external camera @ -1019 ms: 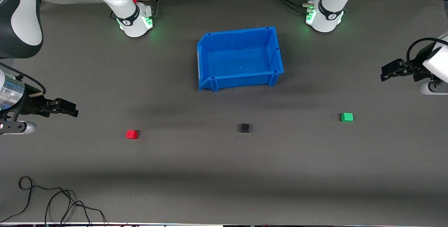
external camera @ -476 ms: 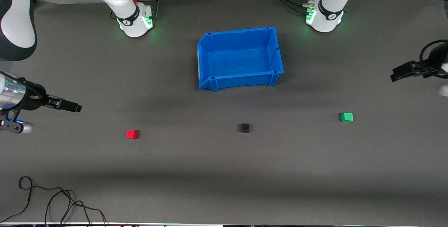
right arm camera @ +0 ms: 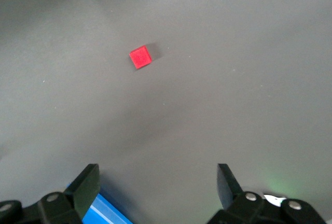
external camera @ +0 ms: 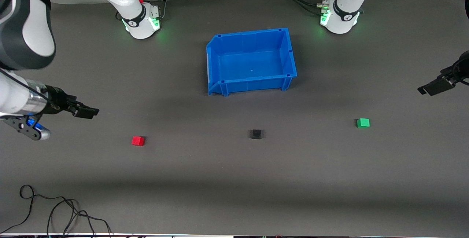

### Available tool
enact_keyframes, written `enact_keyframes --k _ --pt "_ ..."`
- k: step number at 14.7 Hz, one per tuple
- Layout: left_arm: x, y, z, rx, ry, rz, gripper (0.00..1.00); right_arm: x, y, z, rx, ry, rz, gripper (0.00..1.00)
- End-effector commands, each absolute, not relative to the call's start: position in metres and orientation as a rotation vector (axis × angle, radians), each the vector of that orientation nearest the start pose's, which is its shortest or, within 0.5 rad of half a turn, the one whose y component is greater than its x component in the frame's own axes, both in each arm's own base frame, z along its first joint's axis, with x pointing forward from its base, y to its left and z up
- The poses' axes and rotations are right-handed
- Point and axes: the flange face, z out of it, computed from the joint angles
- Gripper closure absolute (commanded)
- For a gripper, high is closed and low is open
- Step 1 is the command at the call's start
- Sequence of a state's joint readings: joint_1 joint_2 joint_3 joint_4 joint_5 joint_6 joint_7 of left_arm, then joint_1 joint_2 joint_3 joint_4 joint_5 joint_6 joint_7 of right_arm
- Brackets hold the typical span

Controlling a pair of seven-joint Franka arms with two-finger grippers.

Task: Attach green and red cubes to black cube
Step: 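Grasp the red cube with the right gripper while the left gripper grasps the green cube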

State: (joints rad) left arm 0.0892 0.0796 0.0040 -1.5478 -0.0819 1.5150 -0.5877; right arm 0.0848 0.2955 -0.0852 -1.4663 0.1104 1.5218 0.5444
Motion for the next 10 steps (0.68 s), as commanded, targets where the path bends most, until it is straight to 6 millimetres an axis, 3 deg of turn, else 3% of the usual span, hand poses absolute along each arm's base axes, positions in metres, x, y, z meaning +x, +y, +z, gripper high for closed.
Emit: enact_keyframes --k 1,4,6,9,10 --pt "0.575 0.064 0.58 -2.958 -1.338 0.268 0.0 0.62 -0.01 0.453 -2.855 0.972 0.426 0.0" --pt "0.577 0.097 0.57 -2.831 -1.77 0.393 0.0 0.612 -0.014 0.396 -2.834 1.024 0.405 0.0" --pt "0.583 0.107 0.554 -2.669 -1.966 0.446 0.0 0.617 -0.005 0.354 -2.938 0.942 0.384 0.0" --pt "0.599 0.114 0.508 -2.478 -2.158 0.583 0.0 0.614 0.012 0.306 -3.021 0.835 0.228 0.0" --pt "0.602 0.124 0.485 -2.442 -2.202 0.628 0.0 0.612 0.019 0.296 -3.116 0.6 0.175 0.01"
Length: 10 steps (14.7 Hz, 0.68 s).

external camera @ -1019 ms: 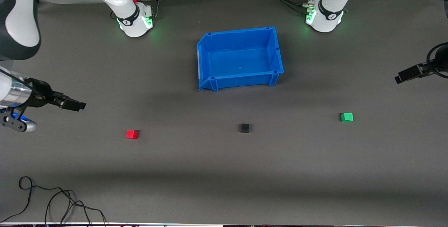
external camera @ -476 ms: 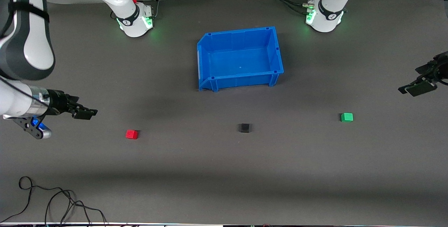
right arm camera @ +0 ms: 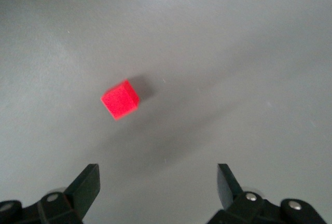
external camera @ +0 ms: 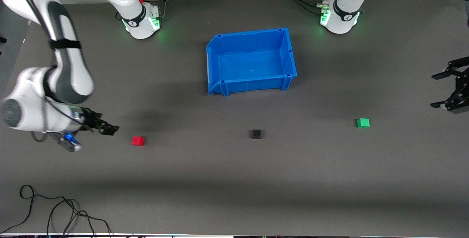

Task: Attach green and red cubes to black cube
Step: 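Grasp the red cube with the right gripper while the left gripper grasps the green cube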

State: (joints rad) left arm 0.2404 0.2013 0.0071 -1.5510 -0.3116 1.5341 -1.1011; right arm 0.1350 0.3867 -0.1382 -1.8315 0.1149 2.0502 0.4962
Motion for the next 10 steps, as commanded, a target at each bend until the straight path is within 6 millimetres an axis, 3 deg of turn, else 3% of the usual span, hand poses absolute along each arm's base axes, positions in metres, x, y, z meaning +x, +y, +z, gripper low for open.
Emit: enact_keyframes --k 1,3,4,7,10 --pt "0.604 0.127 0.467 -2.427 -2.235 0.637 0.0 0.612 0.018 0.289 -3.155 0.406 0.146 0.02" --pt "0.607 0.129 0.427 -2.408 -2.306 0.641 0.0 0.622 0.013 0.271 -3.183 0.129 0.099 0.01" --pt "0.611 0.13 0.405 -2.388 -2.341 0.652 0.0 0.625 0.012 0.262 -3.183 0.08 0.078 0.01" --pt "0.622 0.133 0.348 -2.343 -2.42 0.651 0.0 0.628 0.013 0.233 -3.185 0.089 0.052 0.01" --pt "0.616 0.131 0.303 -2.408 -2.416 0.668 0.0 0.632 0.019 0.217 -3.062 0.27 0.059 0.01"
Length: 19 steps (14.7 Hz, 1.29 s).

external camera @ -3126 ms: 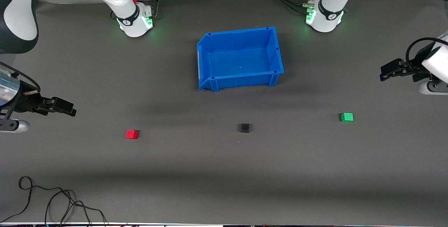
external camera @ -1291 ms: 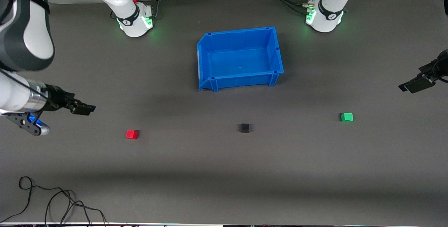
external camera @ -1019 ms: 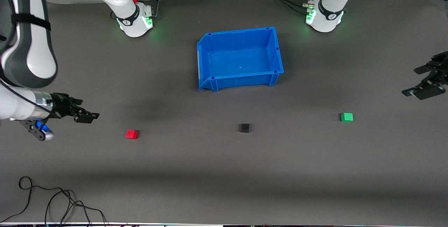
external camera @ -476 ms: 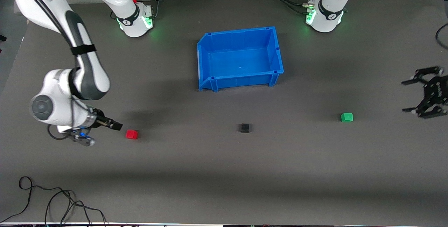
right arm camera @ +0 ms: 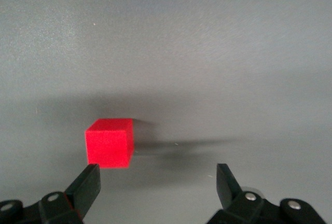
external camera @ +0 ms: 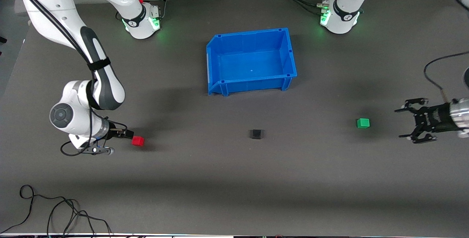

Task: Attach green and red cubes to black cube
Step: 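Grasp the red cube with the right gripper while the left gripper grasps the green cube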

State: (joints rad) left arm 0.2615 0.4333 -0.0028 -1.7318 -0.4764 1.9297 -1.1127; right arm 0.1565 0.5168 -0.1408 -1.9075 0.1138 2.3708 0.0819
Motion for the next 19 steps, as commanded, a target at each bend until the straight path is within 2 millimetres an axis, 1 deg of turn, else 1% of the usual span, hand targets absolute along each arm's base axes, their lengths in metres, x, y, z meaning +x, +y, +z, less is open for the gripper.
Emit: enact_keyframes --k 1,2,3,4,6,8,10,11,12,13,16,18,19 --pt "0.61 0.132 0.29 1.947 1.9 -0.536 0.0 0.633 0.022 0.209 -3.029 0.317 0.075 0.01" --pt "0.602 0.137 0.273 1.933 1.868 -0.548 0.0 0.634 0.022 0.209 -2.999 0.378 0.074 0.01" --pt "0.596 0.144 0.262 1.925 1.85 -0.541 0.0 0.637 0.024 0.208 -2.986 0.425 0.072 0.01" --pt "0.588 0.145 0.249 1.935 1.825 -0.541 0.0 0.641 0.025 0.205 -2.986 0.439 0.068 0.01" --pt "0.577 0.151 0.226 1.913 1.788 -0.541 0.0 0.645 0.025 0.189 -2.996 0.436 0.087 0.02" --pt "0.566 0.151 0.207 1.908 1.775 -0.53 0.0 0.652 0.027 0.192 -2.994 0.433 0.065 0.02" --pt "0.557 0.15 0.19 1.899 1.762 -0.514 0.0 0.659 0.03 0.182 -2.996 0.449 0.068 0.02" --pt "0.554 0.151 0.183 1.887 1.758 -0.509 0.0 0.658 0.033 0.176 -3.002 0.437 0.079 0.02" --pt "0.553 0.149 0.178 1.885 1.746 -0.506 0.0 0.658 0.037 0.176 -3.005 0.427 0.078 0.04" --pt "0.549 0.148 0.171 1.885 1.741 -0.514 0.0 0.658 0.037 0.177 -3.011 0.418 0.077 0.1" --pt "0.548 0.146 0.165 1.884 1.749 -0.504 0.0 0.658 0.037 0.177 -3.011 0.42 0.077 0.21" --pt "0.547 0.141 0.16 1.859 1.757 -0.514 0.0 0.658 0.037 0.176 -3.011 0.42 0.079 0.36" --pt "0.547 0.14 0.159 1.856 1.765 -0.5 0.0 0.658 0.037 0.177 -3.01 0.422 0.077 0.4"
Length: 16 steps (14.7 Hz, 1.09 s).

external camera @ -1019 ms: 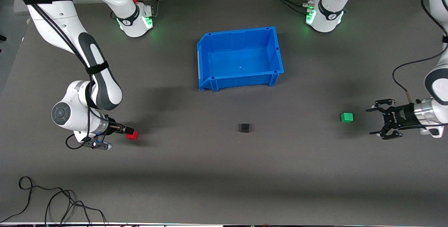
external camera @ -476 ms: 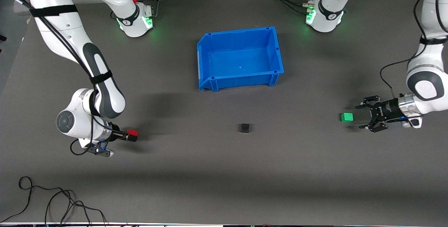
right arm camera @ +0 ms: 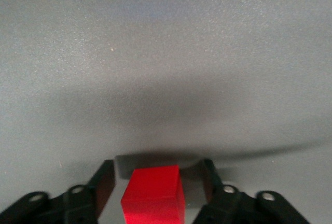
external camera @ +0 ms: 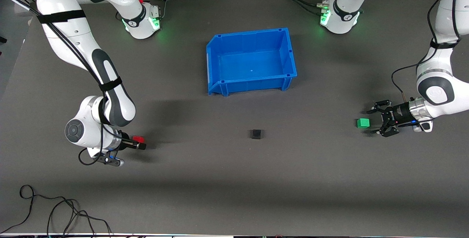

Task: Attach green and red cubes to black cube
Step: 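Carry the red cube and green cube toward the black cube with both grippers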

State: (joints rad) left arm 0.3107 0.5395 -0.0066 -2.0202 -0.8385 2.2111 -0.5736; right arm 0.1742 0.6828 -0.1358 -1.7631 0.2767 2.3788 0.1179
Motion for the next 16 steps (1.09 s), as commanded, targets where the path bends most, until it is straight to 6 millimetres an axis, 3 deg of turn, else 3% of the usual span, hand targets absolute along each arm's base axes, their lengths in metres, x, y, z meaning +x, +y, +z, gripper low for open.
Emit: enact_keyframes --k 1,3,4,6,8,9,10,13,15,16 --pt "0.546 0.139 0.158 1.857 1.771 -0.497 0.0 0.658 0.038 0.181 -3.006 0.425 0.076 0.49" --pt "0.547 0.138 0.157 1.859 1.772 -0.49 0.0 0.659 0.041 0.186 -2.995 0.445 0.074 0.83" --pt "0.546 0.138 0.157 1.856 1.774 -0.489 0.02 0.658 0.041 0.187 -2.994 0.446 0.083 0.89" --pt "0.546 0.138 0.154 1.853 1.776 -0.495 0.31 0.659 0.043 0.192 -2.99 0.44 0.112 0.97" --pt "0.547 0.138 0.156 1.852 1.776 -0.491 0.6 0.661 0.044 0.208 -2.971 0.453 0.15 0.98" --pt "0.548 0.14 0.158 1.85 1.775 -0.484 0.69 0.662 0.049 0.221 -2.954 0.525 0.182 0.98" --pt "0.551 0.139 0.162 1.852 1.769 -0.475 0.7 0.663 0.059 0.23 -2.932 0.626 0.229 0.98" --pt "0.573 0.134 0.189 1.824 1.774 -0.454 0.7 0.663 0.115 0.245 -2.876 0.919 0.308 0.98" --pt "0.599 0.114 0.212 1.786 1.823 -0.451 0.7 0.664 0.173 0.255 -2.825 1.109 0.288 0.96" --pt "0.608 0.097 0.218 1.778 1.837 -0.46 0.7 0.664 0.203 0.259 -2.776 1.249 0.274 0.87"
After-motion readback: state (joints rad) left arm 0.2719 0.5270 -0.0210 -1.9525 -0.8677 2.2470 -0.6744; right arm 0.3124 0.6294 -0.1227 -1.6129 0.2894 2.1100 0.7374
